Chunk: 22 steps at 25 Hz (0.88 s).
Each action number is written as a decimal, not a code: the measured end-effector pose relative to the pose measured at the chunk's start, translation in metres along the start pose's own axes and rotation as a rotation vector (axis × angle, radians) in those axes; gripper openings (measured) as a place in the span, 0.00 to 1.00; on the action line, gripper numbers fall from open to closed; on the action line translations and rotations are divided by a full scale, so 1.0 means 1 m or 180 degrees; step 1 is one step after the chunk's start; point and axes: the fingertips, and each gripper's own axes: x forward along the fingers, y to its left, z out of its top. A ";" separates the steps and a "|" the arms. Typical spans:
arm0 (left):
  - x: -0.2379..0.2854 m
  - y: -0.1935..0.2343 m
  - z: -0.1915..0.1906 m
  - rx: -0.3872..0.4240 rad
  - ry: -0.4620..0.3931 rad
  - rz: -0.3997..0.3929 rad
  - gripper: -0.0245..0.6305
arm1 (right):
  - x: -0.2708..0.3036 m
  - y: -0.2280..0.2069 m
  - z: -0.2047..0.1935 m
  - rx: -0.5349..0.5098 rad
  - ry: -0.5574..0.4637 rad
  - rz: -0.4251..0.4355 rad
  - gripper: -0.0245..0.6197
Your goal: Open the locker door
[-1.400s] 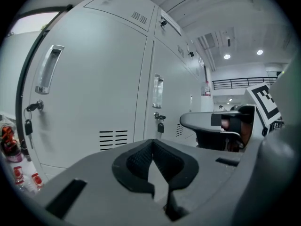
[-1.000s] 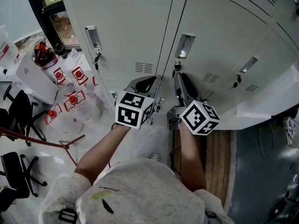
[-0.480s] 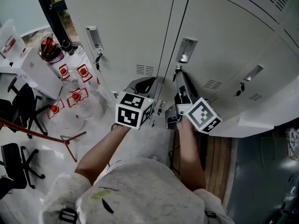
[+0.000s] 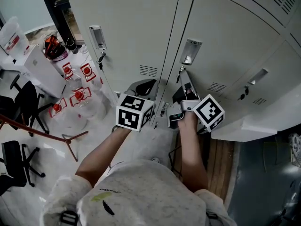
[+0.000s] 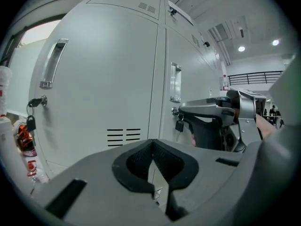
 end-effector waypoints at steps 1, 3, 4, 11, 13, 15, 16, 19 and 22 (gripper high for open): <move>0.000 0.000 0.000 0.0002 0.0000 0.0000 0.05 | 0.001 0.000 0.000 0.0037 -0.0005 0.0003 0.10; -0.001 0.001 0.000 0.0003 -0.0001 -0.0004 0.05 | 0.001 -0.001 0.000 0.0071 -0.0014 0.0006 0.10; -0.001 0.001 0.000 0.0003 0.0000 -0.0008 0.05 | 0.001 -0.001 -0.001 0.0076 -0.0023 0.0010 0.10; -0.005 -0.002 -0.002 0.0019 0.0014 -0.0075 0.05 | -0.003 -0.001 -0.002 0.0114 -0.0105 0.0035 0.10; -0.006 -0.003 -0.003 0.0027 0.0016 -0.0100 0.05 | -0.006 -0.001 -0.003 0.0085 -0.0110 0.0028 0.10; -0.008 -0.005 -0.003 0.0037 0.0018 -0.0128 0.05 | -0.009 0.000 -0.004 0.0070 -0.0128 0.0050 0.10; -0.008 -0.006 -0.003 0.0041 0.0019 -0.0144 0.05 | -0.010 0.000 -0.004 0.0075 -0.0137 0.0061 0.10; -0.010 -0.009 -0.003 0.0055 0.0015 -0.0192 0.05 | -0.013 0.002 -0.005 0.0110 -0.0148 0.0090 0.10; -0.011 -0.014 -0.004 0.0071 0.0013 -0.0247 0.05 | -0.019 0.002 -0.006 0.0087 -0.0148 0.0085 0.10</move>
